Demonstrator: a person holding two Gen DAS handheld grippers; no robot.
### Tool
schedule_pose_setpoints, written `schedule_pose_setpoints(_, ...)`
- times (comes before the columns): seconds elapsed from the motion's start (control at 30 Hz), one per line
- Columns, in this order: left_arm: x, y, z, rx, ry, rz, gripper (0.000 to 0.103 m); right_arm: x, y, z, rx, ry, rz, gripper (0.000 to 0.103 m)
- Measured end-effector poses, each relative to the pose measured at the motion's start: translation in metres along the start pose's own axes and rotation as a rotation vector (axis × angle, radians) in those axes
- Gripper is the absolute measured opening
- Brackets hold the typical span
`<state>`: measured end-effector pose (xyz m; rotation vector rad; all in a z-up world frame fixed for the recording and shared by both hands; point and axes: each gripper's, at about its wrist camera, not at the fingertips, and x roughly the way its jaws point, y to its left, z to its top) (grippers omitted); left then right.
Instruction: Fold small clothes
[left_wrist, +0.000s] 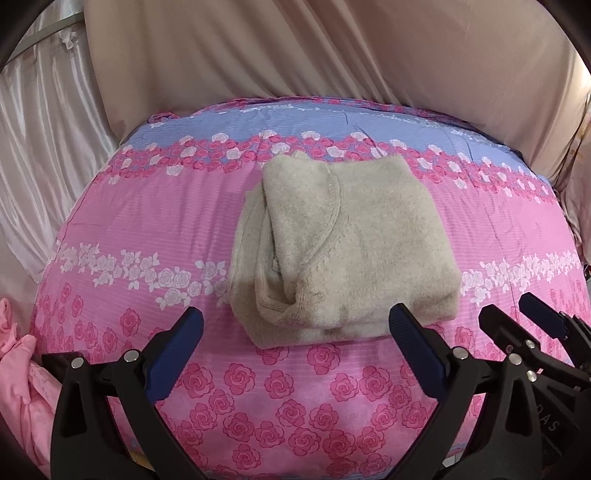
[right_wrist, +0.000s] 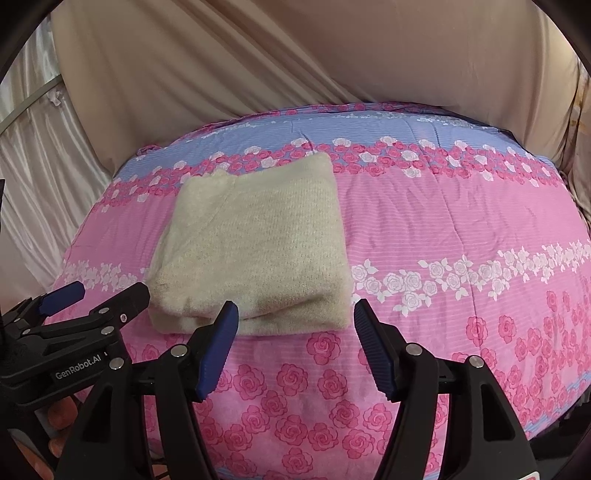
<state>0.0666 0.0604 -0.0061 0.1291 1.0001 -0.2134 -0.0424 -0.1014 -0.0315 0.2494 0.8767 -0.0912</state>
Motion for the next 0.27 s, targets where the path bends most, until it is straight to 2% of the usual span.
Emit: schedule_pose_setpoints(0.27,0.0022,-0.0044,0.0001,0.024,0.011,0.011,0.097,-0.0001,-0.0029,-0.0003,-0.011,0.004,0.003,0.066)
